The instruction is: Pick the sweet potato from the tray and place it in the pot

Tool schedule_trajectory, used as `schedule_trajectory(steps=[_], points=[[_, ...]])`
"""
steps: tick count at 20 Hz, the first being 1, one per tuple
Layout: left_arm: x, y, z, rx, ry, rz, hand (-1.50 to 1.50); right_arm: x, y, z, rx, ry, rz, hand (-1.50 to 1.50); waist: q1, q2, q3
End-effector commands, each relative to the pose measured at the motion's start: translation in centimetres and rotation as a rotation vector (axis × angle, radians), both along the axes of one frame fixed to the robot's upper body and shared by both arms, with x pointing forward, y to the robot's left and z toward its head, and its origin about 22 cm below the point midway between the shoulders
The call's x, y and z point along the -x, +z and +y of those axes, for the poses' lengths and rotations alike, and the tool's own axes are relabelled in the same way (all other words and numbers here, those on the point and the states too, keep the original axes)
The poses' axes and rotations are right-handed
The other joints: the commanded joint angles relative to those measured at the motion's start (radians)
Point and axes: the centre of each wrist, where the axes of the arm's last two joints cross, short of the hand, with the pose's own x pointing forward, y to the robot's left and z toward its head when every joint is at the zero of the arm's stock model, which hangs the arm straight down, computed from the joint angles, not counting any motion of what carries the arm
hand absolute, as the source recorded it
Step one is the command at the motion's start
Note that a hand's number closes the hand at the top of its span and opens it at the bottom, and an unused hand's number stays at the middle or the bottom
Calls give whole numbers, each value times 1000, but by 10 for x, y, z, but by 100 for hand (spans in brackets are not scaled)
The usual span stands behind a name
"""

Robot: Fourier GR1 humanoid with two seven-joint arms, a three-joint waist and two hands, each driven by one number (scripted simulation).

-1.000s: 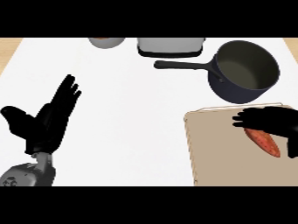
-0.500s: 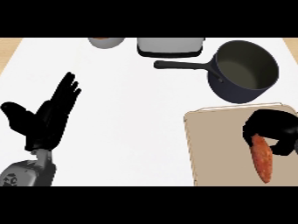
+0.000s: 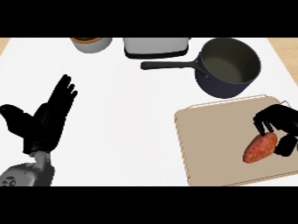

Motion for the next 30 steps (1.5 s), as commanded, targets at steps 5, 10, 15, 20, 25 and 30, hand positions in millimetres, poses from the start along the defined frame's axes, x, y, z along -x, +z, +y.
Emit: schedule_trajectory(steps=[5, 10, 15, 20, 25, 30], points=[[4, -5, 13, -14, 67, 24, 0, 22, -18, -45, 53, -720, 3, 150, -119, -23, -20], [7, -8, 20, -23, 104, 39, 0, 15, -3, -55, 107, -1086, -127, 150, -126, -44, -28], [8, -9, 22, -24, 108, 45, 0, -13, 35, -46, 105, -1370, -338, 150, -77, -54, -35], [7, -7, 16, -34, 66, 43, 0, -49, 94, -20, 116, -1545, -604, 150, 8, -40, -38], [4, -3, 5, -41, -8, 30, 0, -80, 158, 23, 92, -1696, -845, 150, 94, -19, -31], [-1, 3, -13, -20, -86, 5, 0, -102, 196, 75, 144, -1860, -938, 150, 142, 4, -22]])
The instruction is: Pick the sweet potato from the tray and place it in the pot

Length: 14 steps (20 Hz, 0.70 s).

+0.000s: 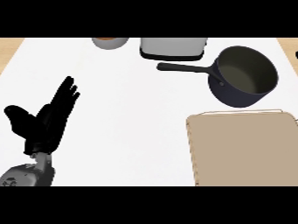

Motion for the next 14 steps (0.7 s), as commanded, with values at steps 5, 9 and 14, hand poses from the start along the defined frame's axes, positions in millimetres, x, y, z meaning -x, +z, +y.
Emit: schedule_trajectory(steps=[5, 9, 14], points=[[-6, 5, -13, 15, -59, -10, 0, -25, 63, 69, 28, -311, -108, 150, 39, 18, 15], [-6, 5, -16, 22, -75, -19, 0, -32, 71, 82, 34, -348, -71, 150, 44, 27, 20], [-8, 9, -19, 36, -74, -13, 0, -37, 76, 93, 9, -395, -51, 150, 45, 33, 26]])
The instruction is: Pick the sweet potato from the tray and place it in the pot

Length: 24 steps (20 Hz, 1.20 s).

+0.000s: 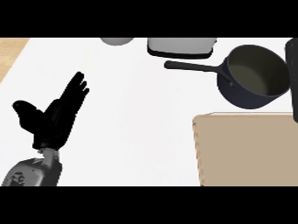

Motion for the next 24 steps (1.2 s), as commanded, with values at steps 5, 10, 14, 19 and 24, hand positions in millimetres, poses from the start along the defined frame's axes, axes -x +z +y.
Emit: schedule_trajectory(steps=[5, 10, 14, 19, 24], points=[[-5, 6, 0, 5, 10, -22, 0, -7, -21, 33, -238, -240, 32, 150, -5, 11, 9], [-5, 7, 1, 4, -6, -35, 0, 6, -17, 21, -369, -287, -187, -150, 0, 14, 10], [-3, -2, -9, 7, -24, -5, 0, 15, -31, 22, -420, -304, -330, -150, 5, 18, 11], [-3, 1, -11, 13, -23, -28, 0, 24, -14, 28, -216, -291, -546, -150, 32, 21, 8], [-6, 7, -5, 4, -9, -34, 0, 43, 14, 26, 0, -350, -683, -150, 16, 10, 7]])
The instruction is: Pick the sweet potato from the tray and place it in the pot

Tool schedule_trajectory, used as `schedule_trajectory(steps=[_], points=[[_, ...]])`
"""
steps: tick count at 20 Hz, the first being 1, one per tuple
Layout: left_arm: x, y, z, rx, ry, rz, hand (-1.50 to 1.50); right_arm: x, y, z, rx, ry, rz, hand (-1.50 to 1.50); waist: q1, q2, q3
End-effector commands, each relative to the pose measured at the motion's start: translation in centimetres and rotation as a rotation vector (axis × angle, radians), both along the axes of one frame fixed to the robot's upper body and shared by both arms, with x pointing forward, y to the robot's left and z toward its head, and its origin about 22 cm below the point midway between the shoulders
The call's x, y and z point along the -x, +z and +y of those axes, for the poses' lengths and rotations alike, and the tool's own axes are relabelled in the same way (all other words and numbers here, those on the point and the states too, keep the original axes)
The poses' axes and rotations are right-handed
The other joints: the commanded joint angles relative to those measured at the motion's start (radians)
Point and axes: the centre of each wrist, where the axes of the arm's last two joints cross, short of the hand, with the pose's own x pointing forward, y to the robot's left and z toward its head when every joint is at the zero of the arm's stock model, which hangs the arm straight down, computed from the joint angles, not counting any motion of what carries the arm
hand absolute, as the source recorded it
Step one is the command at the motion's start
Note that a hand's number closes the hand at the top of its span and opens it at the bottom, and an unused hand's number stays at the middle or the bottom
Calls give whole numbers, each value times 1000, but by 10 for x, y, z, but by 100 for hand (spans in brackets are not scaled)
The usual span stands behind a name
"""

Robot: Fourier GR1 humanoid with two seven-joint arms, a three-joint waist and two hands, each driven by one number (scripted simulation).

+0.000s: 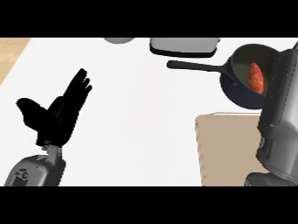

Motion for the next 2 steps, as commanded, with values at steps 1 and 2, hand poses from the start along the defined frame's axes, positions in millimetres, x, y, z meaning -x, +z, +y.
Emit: schedule_trajectory(steps=[1, 2], points=[[-1, 3, -4, 6, 1, -9, 0, 13, 8, -2, 3, -197, -292, -150, -1, -5, 0], [-1, 3, -4, 4, -2, 5, 0, 18, 14, -4, 29, -225, -311, -150, 1, -5, 0]])
